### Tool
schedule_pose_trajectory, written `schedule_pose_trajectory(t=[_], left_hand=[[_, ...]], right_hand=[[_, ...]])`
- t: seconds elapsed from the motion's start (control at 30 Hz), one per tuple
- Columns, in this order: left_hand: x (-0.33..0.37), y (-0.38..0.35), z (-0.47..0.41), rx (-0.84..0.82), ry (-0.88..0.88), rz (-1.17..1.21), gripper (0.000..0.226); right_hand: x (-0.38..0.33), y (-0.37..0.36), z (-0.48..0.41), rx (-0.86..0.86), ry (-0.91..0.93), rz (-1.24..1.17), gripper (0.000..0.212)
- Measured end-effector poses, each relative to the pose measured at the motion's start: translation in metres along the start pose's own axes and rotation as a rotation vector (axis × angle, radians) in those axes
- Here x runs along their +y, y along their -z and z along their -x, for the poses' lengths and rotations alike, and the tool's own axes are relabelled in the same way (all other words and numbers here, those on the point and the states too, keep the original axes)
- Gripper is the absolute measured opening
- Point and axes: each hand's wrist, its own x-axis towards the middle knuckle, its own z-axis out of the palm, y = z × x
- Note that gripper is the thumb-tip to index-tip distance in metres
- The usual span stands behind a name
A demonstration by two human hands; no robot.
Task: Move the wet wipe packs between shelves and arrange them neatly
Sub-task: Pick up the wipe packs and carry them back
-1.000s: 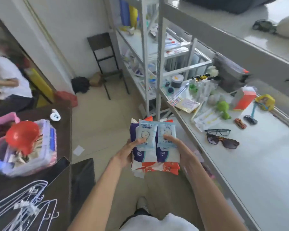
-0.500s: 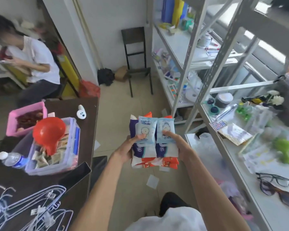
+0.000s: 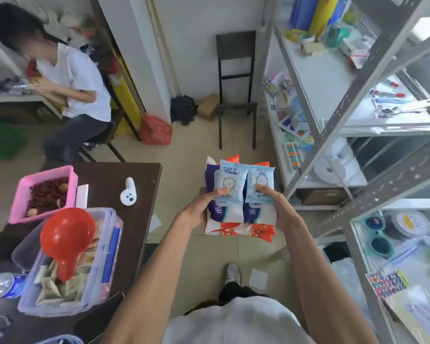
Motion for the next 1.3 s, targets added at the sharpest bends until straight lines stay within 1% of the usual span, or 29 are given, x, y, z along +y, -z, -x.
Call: schedule_pose_trajectory(t=[0.07, 0.13, 0.27, 0.4, 0.53, 0.7, 0.77, 0.87, 1.07, 1.23, 1.3], left_hand=[[0.025, 0.004, -0.024, 0.026, -0.009, -0.03, 0.069], [0.048, 0.008, -0.046, 0.036, -0.015, -0.036, 0.073], [0.085, 0.02, -0.094, 0.024, -0.016, -0.028, 0.07], [0.117, 0.034, -0.149, -0.008, -0.005, -0.005, 0.067], [0.156, 0.06, -0.217, -0.019, -0.022, -0.023, 0.073], [0.219, 0.094, -0.303, -0.037, 0.005, -0.028, 0.061], [0.246, 0.099, -0.33, -0.064, 0.018, -0.043, 0.061], [0.282, 0.097, -0.37, -0.1, 0.045, -0.077, 0.06], [0.334, 0.082, -0.457, -0.181, 0.094, -0.122, 0.056], [0.372, 0.049, -0.54, -0.244, 0.126, -0.198, 0.07], [0.389, 0.03, -0.572, -0.263, 0.16, -0.246, 0.065]], right_hand=[[-0.027, -0.004, -0.028, -0.007, -0.001, 0.028, 0.031], [-0.05, -0.01, -0.052, -0.008, -0.006, 0.039, 0.031], [-0.09, -0.018, -0.094, -0.057, -0.034, -0.022, 0.021], [-0.125, -0.024, -0.145, -0.029, -0.029, -0.021, 0.021], [-0.164, -0.038, -0.208, -0.011, -0.021, -0.023, 0.02], [-0.224, -0.064, -0.284, 0.046, -0.019, -0.024, 0.028], [-0.25, -0.072, -0.308, 0.045, -0.014, -0.033, 0.028], [-0.286, -0.074, -0.336, 0.086, -0.004, -0.079, 0.019], [-0.34, -0.056, -0.391, 0.168, 0.034, -0.174, 0.018], [-0.388, -0.015, -0.438, 0.221, 0.072, -0.243, 0.017], [-0.411, 0.004, -0.455, 0.244, 0.101, -0.244, 0.016]])
